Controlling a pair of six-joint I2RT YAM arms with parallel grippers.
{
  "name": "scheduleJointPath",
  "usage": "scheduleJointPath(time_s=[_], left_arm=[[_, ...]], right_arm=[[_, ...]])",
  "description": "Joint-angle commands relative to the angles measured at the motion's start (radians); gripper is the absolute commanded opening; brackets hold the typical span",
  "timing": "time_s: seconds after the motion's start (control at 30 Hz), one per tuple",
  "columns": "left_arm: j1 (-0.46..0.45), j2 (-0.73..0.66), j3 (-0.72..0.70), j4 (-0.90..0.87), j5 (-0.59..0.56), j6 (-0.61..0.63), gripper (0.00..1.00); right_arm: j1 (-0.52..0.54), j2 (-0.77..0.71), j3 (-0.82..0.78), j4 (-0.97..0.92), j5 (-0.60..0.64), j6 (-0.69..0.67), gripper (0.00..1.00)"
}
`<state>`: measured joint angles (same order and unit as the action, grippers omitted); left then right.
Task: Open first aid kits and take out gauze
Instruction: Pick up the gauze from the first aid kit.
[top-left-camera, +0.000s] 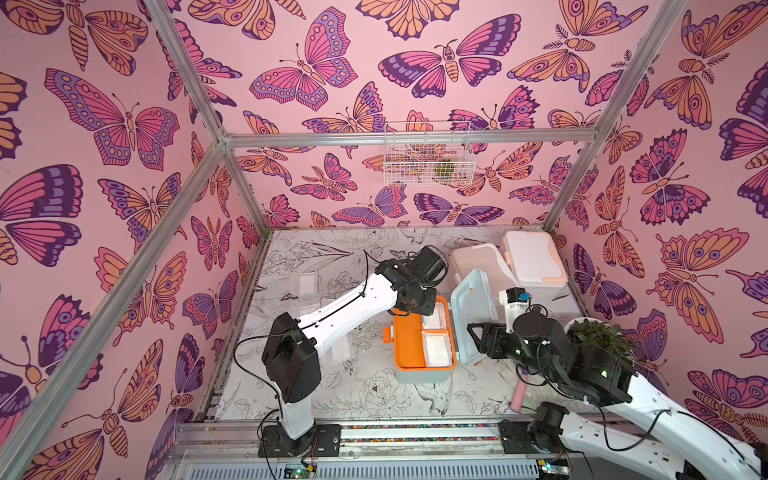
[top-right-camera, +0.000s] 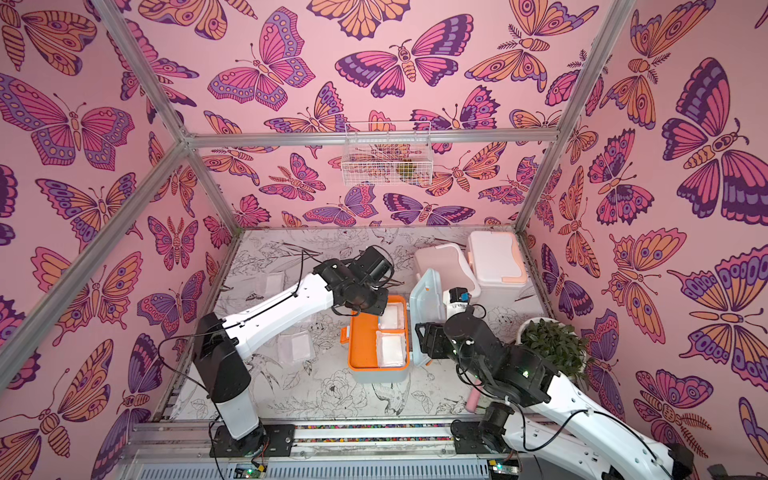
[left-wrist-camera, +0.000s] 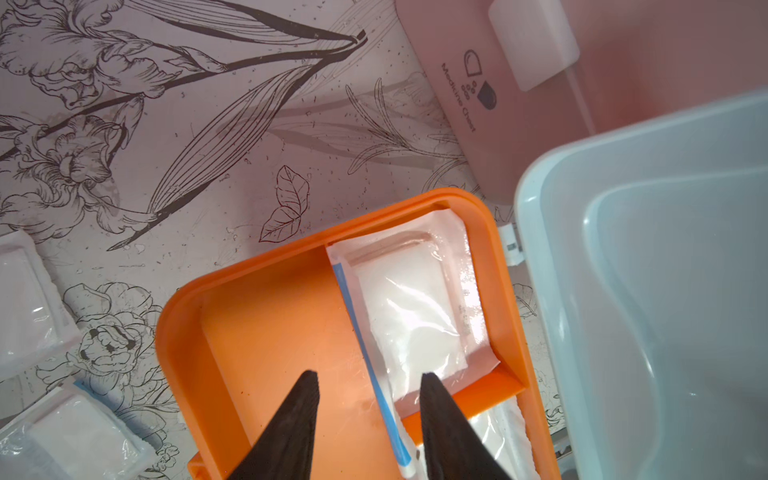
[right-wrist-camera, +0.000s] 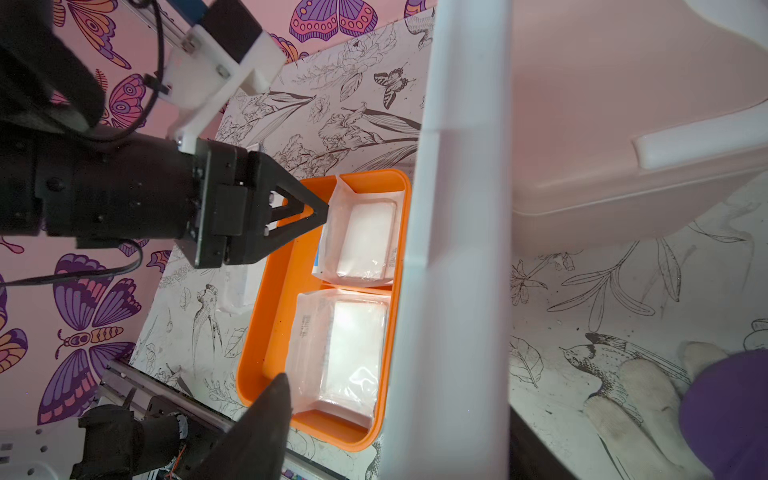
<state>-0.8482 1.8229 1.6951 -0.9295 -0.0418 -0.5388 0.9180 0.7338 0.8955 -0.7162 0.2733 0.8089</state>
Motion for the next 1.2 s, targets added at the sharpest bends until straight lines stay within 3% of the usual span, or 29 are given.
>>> scheduleJointPath(time_s=[0.0,0.3,0.53,0.93,1.03,1.17], left_arm=[[0.012,0.037,0.035,-0.038,0.020,0.023,0.41],[0.028,0.091,0.040,-0.036,0.041,0.014,0.31],[0.031,0.080,0.038,-0.037,0.051,0.008,0.00],[0.061,-0.133,0.034,-0.028,0.098,0.027,0.00],[0.109,-0.197,0.022,-0.043,0.102,0.049,0.00],[0.240,-0.250,-0.021,-0.051,0.132,0.092,0.00]], right_arm=[[0.002,0.000,-0.005,-0.020,0.029,0.013,0.68],[0.003,-0.003,-0.017,-0.023,0.041,0.028,0.67],[0.002,-0.005,-0.020,-0.022,0.044,0.032,0.67],[0.004,-0.001,-0.017,-0.027,0.049,0.033,0.67],[0.004,0.002,-0.017,-0.027,0.049,0.035,0.67],[0.003,0.005,-0.017,-0.026,0.049,0.034,0.67]])
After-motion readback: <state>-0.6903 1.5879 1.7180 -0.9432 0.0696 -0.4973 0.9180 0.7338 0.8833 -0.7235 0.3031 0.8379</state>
